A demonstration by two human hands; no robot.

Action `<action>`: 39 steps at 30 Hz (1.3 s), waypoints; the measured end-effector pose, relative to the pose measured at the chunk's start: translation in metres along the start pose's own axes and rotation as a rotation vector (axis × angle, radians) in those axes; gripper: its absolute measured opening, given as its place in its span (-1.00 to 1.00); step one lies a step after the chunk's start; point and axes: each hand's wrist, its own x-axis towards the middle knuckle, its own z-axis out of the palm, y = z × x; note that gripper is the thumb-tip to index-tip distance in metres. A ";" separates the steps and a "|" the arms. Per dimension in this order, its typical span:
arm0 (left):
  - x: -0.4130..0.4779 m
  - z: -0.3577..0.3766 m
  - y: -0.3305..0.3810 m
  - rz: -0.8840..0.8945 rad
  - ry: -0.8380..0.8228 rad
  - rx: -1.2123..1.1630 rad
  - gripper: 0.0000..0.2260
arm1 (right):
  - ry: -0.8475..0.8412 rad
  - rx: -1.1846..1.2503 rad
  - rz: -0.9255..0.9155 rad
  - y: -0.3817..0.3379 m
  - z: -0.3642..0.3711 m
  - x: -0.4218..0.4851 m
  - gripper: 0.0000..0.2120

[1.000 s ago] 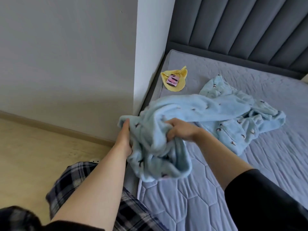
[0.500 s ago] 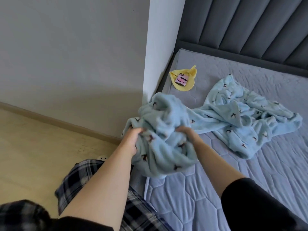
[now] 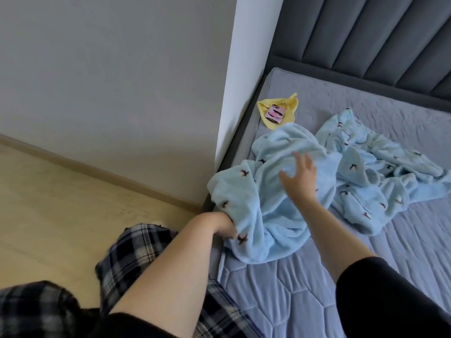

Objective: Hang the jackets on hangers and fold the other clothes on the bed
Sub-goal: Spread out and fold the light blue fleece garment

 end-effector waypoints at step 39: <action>0.018 -0.011 -0.012 0.015 0.497 -0.281 -0.70 | -0.263 -0.507 -0.355 -0.013 -0.002 0.000 -0.40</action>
